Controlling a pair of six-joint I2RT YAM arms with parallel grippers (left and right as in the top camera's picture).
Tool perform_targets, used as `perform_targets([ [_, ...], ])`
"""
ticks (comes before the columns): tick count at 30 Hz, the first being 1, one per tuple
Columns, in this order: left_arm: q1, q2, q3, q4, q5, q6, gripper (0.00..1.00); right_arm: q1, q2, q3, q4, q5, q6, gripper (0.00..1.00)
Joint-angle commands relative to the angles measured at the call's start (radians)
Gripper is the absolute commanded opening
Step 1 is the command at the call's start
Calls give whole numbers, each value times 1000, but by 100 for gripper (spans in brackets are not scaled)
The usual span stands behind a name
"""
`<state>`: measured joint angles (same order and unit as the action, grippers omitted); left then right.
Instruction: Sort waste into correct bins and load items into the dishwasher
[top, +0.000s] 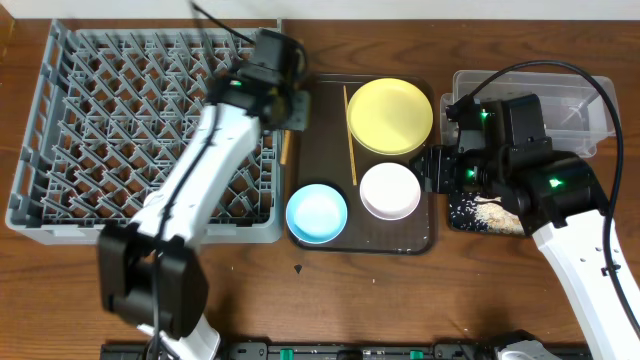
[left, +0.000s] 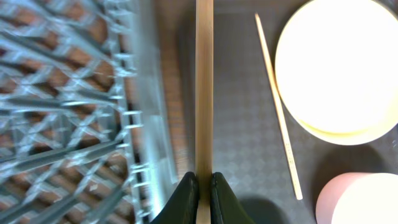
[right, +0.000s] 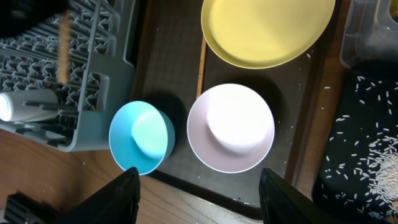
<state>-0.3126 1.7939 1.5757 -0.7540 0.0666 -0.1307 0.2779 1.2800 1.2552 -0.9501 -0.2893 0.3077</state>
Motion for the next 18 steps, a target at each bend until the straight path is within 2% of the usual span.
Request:
perform_targets([
  [1, 56, 2, 2, -44, -55, 0, 8, -2, -5, 9, -2, -7, 10, 59],
  [13, 100, 136, -41, -44, -56, 33, 8, -2, -5, 9, -2, -7, 10, 59],
  [16, 100, 160, -41, -49, -55, 33, 10, -2, -5, 9, -2, -8, 10, 59],
  [18, 100, 157, -39, -50, -55, 33, 16, -2, -5, 9, -2, -8, 10, 59],
])
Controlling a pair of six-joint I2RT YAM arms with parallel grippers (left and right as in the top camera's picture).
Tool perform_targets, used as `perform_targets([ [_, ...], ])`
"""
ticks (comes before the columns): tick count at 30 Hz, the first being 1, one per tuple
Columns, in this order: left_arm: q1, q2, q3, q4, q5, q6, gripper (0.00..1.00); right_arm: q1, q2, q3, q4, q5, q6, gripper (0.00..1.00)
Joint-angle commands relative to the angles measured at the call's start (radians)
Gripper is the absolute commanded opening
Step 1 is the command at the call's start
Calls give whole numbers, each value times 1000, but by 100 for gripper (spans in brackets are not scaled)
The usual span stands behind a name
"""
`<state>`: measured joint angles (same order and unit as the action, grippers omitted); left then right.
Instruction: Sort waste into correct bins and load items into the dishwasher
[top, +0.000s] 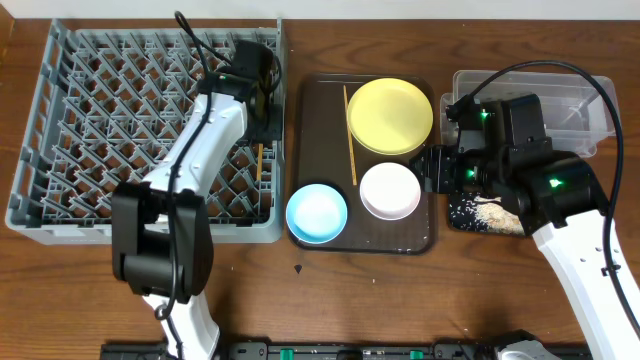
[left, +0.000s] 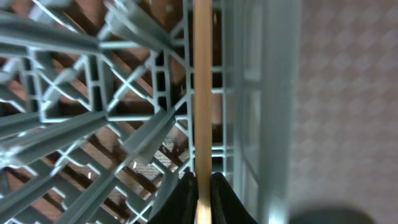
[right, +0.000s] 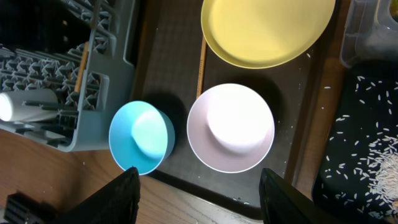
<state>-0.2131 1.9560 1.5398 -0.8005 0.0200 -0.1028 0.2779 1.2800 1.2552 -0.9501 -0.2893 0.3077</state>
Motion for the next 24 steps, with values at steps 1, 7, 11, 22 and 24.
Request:
perform_targets([
  [1, 1, -12, -1, -4, -9, 5, 23, -2, -5, 9, -2, -8, 10, 59],
  [7, -11, -120, 25, -32, 68, -15, 35, -2, -5, 9, -1, -8, 10, 59],
  [11, -55, -167, 25, -18, 160, -49, 35, -2, -5, 9, -1, -7, 10, 59],
  [22, -257, -11, 15, 143, 145, -161, 36, -2, -5, 9, -1, -8, 11, 60],
  [24, -274, 31, 15, 159, 145, -199, 36, -2, -5, 9, -1, -8, 11, 60],
])
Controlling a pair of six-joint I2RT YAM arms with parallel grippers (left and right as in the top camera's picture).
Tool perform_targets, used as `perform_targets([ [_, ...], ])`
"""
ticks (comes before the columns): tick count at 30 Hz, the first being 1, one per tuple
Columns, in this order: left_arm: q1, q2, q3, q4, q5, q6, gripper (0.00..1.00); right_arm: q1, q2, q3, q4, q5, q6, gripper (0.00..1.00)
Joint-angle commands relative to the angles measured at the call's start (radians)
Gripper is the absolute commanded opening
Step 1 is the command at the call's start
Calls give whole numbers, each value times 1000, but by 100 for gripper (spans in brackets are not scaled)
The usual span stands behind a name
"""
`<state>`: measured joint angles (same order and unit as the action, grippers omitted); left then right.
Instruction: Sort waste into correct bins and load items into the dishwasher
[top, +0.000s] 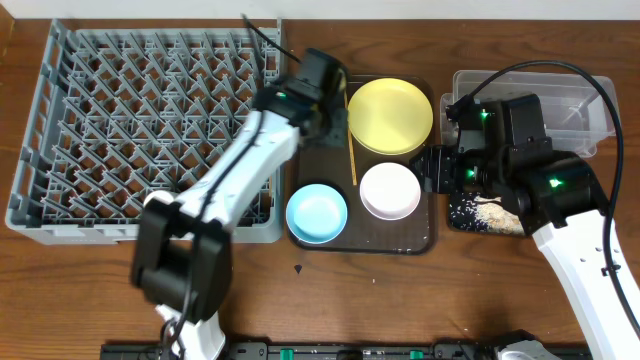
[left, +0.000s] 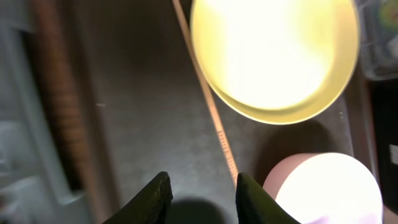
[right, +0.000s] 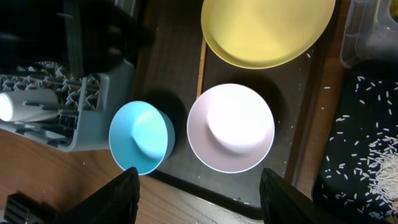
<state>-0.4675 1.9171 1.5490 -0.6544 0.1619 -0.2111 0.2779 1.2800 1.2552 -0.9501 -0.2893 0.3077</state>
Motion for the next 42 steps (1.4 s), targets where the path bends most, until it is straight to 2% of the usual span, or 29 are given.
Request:
perform_targets([
  [1, -27, 92, 6, 22, 3, -112, 36, -2, -5, 8, -1, -8, 11, 60],
  [8, -74, 209, 6, 103, -2, -177, 36, -2, -5, 9, 0, -8, 10, 60],
  [16, -126, 274, 6, 110, -153, -196, 36, -2, -5, 9, -1, -7, 10, 60],
  [24, -111, 288, 6, 50, -287, -198, 29, -2, -5, 9, -6, -7, 10, 59],
  [30, -85, 288, 6, 46, -248, -197, 19, -2, -5, 9, -7, -8, 10, 59],
  [34, -85, 288, 6, 37, -229, -138, 10, -2, -5, 8, -11, -8, 10, 59],
  [42, -79, 276, 7, 15, -214, -58, 8, -2, -5, 9, -11, -8, 10, 59],
])
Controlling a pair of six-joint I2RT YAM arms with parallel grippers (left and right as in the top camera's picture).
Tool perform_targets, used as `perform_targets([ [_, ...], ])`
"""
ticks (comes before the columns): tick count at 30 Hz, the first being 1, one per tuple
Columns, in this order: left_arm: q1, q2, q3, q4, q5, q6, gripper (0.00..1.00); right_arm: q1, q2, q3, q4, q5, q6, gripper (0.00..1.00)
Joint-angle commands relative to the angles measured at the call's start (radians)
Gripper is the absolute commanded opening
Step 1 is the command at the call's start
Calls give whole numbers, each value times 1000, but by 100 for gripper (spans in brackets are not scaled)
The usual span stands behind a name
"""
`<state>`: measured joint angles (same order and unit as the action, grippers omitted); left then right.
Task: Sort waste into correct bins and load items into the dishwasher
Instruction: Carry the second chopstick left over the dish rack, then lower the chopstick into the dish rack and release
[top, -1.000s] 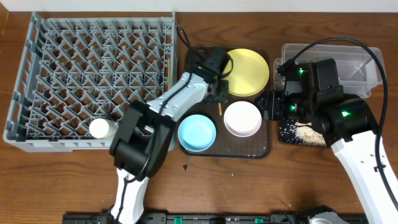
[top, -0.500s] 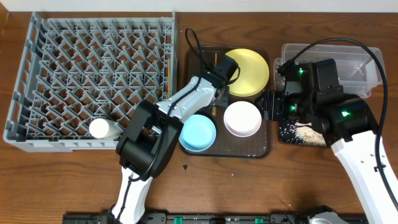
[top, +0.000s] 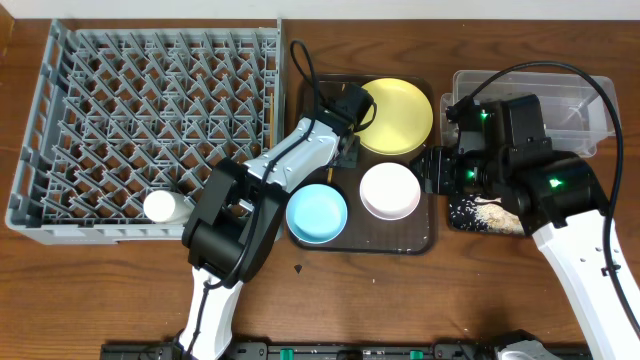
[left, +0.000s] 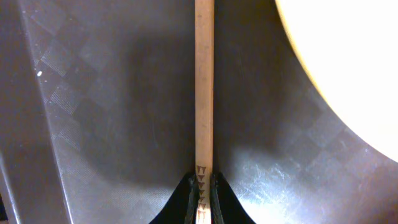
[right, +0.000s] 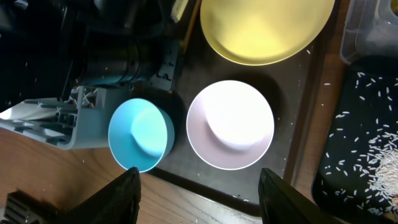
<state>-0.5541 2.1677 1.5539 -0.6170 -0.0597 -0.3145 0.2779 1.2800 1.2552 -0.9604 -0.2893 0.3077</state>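
Observation:
A wooden chopstick (left: 204, 93) lies lengthwise on the dark tray (top: 400, 238), just left of the yellow plate (top: 400, 115). My left gripper (left: 203, 198) is shut on its near end; from overhead the left gripper (top: 350, 108) sits at the plate's left edge. A blue bowl (top: 317, 213) and a white bowl (top: 389, 190) stand at the tray's front. My right gripper (right: 198, 182) hangs open above the tray's front edge, holding nothing. The grey dish rack (top: 40, 100) fills the left side.
A white cup (top: 160, 205) lies in the rack's front row. To the right of the tray are a clear plastic bin (top: 560, 110) and a black container with spilled rice (top: 485, 212). Bare wooden table runs along the front.
My left gripper was open above the tray near the chopstick; now it is lower and shut on the chopstick's end. The right arm has not moved.
My left gripper held a first chopstick between rack and tray, then held it over the rack's right edge. After that it was open and empty above the tray by the second chopstick. Now it grips that chopstick. The right gripper stayed open throughout.

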Motion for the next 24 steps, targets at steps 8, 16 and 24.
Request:
perform_targets([
  [8, 66, -127, 37, -109, 26, 45, 8, -2, -5, 9, -1, -8, 10, 58],
  [16, 180, -392, 36, -181, 26, 45, 8, -2, -5, 9, 0, -7, 10, 59],
  [24, 278, -382, -16, -205, 18, 92, 8, -2, -5, 9, 3, -7, 10, 59],
])
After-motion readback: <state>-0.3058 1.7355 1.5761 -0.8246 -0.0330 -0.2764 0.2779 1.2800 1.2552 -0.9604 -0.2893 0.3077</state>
